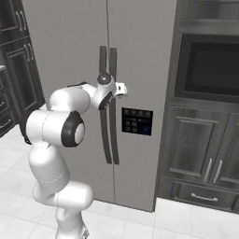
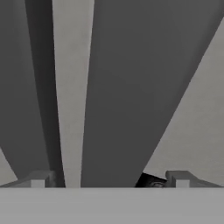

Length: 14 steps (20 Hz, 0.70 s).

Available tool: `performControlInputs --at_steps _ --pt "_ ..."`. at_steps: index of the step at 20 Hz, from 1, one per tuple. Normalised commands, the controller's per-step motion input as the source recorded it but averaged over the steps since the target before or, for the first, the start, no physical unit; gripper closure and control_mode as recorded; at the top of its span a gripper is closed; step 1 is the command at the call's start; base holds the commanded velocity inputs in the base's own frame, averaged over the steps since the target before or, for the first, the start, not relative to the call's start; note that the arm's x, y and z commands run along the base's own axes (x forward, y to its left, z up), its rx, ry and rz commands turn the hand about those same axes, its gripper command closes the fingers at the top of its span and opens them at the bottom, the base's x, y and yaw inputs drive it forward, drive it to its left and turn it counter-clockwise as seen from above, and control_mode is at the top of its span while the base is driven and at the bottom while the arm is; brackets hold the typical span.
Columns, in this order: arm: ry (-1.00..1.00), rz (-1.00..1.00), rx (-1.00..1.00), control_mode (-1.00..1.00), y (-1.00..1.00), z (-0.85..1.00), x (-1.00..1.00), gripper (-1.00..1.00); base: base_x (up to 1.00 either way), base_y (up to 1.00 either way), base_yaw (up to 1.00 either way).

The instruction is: Place one of the steaks on the plate and the other in the bowl. Then place the bowl in the fridge.

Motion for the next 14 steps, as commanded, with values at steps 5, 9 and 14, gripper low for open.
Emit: performControlInputs --at_steps 5,9,14 --pt "-0.01 0.00 0.00 -1.00 0.00 0.00 0.27 1.00 0.00 0.00 0.00" --pt "-0.02 0.00 0.00 -1.00 0.00 0.00 0.17 1.00 0.00 0.00 0.00" --pt "-0.05 0.00 0.00 -1.00 0.00 0.00 0.08 1.00 0.00 0.00 0.00"
